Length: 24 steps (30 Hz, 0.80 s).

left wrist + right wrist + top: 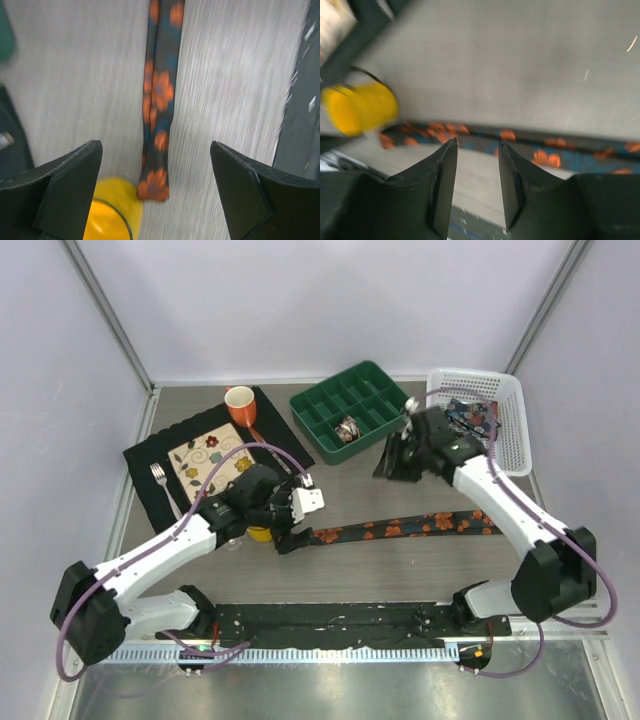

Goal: Roll the ties
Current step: Flatten out the tie at the center of the board.

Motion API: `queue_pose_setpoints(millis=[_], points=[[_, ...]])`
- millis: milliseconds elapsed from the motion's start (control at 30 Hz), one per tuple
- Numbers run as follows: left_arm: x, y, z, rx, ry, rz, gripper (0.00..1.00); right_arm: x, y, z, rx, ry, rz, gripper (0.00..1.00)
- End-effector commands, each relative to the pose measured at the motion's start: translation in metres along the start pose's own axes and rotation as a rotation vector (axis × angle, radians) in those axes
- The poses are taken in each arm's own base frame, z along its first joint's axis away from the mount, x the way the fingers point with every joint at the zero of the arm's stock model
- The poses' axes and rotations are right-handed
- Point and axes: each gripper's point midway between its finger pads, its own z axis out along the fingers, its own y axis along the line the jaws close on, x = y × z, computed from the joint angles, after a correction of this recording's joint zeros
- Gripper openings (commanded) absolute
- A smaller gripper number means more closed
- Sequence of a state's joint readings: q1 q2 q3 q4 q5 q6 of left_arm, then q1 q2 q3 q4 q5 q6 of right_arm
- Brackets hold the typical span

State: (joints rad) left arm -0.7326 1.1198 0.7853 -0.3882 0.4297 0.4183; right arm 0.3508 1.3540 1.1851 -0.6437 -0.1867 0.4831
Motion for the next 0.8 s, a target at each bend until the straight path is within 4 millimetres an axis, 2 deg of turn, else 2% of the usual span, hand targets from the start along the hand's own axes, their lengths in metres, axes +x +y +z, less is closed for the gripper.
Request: queue_pose_setpoints(millis=[0, 33, 100, 133, 200, 267, 300, 333, 500, 567, 600, 767], points=[[0.039, -0.006, 0.003, 0.09, 0.146, 0.03, 0.98, 0.039, -0.004, 0.02, -0.018, 0.073, 0.059, 0.43], [0.04, 0.001, 0.008, 0.06, 0.139, 0.05, 0.98, 0.044, -0.01, 0.028, -0.004, 0.087, 0.061, 0.42], [0.05, 0.003, 0.02, 0.084, 0.166, 0.068, 0.98, 0.063, -0.03, 0.038, 0.061, 0.135, 0.068, 0.4], [0.046, 0.004, 0.025, 0.096, 0.167, 0.079, 0.98, 0.076, -0.038, 0.043, 0.083, 0.173, 0.07, 0.38], [0.054, 0.003, 0.04, 0.126, 0.209, 0.075, 0.98, 0.085, -0.05, 0.045, 0.127, 0.196, 0.074, 0.37], [0.047, 0.008, 0.051, 0.115, 0.21, 0.088, 0.98, 0.097, -0.068, 0.047, 0.182, 0.219, 0.098, 0.37], [0.055, 0.007, 0.059, 0.127, 0.239, 0.069, 0.98, 0.1, -0.076, 0.047, 0.202, 0.228, 0.112, 0.37], [0.048, 0.009, 0.066, 0.122, 0.228, 0.082, 0.98, 0.106, -0.088, 0.046, 0.242, 0.235, 0.133, 0.37], [0.044, 0.01, 0.092, 0.106, 0.277, 0.118, 0.95, 0.111, -0.129, 0.037, 0.355, 0.231, 0.232, 0.37], [0.05, 0.005, 0.103, 0.117, 0.312, 0.126, 0.93, 0.116, -0.139, 0.033, 0.379, 0.242, 0.252, 0.36], [0.045, 0.008, 0.107, 0.107, 0.315, 0.129, 0.91, 0.113, -0.144, 0.031, 0.39, 0.233, 0.26, 0.37], [0.052, -0.002, 0.12, 0.139, 0.357, 0.1, 0.85, 0.106, -0.159, 0.022, 0.417, 0.235, 0.261, 0.37]])
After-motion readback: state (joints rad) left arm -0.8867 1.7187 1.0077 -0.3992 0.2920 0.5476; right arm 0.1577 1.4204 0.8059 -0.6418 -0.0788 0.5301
